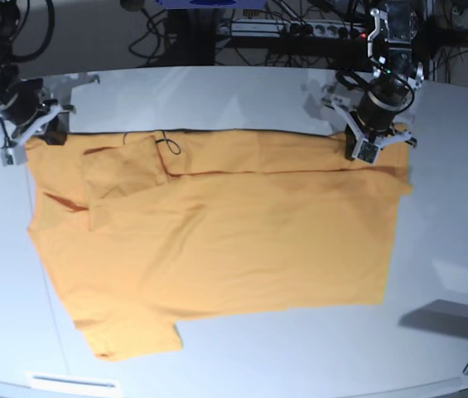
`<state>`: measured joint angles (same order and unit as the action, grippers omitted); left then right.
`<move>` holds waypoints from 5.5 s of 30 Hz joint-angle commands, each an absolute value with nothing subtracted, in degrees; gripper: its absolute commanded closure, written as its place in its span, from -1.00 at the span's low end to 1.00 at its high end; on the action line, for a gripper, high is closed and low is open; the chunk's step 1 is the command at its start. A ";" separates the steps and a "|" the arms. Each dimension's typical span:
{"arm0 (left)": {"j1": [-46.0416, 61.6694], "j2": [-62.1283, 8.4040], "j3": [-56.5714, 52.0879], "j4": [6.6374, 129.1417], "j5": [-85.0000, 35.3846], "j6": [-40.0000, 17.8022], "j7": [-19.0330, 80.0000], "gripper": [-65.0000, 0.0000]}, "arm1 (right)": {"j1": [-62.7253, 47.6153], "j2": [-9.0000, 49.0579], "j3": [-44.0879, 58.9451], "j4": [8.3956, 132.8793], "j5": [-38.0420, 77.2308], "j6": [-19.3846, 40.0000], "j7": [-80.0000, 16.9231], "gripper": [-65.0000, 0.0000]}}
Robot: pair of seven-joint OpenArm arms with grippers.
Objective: Fold the T-shirt properly
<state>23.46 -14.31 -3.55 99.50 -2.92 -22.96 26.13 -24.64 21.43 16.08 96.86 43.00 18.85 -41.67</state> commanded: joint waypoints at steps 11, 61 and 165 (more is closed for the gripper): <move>24.92 -17.19 -3.91 100.79 -2.07 -23.87 28.26 1.00 | -25.80 22.29 18.59 98.33 43.38 19.38 -40.84 1.00; 28.88 -17.10 -12.62 102.11 -2.15 -17.36 28.18 1.00 | -12.00 22.81 10.33 90.59 43.21 19.56 -43.56 1.00; 38.73 -24.22 -8.92 95.69 -2.15 -11.47 13.49 1.00 | -37.32 24.57 16.48 96.22 43.38 19.47 -34.68 1.00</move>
<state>37.98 -23.51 -8.69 95.57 -2.79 -11.27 11.05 -36.36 23.81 16.23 96.03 45.28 20.91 -31.83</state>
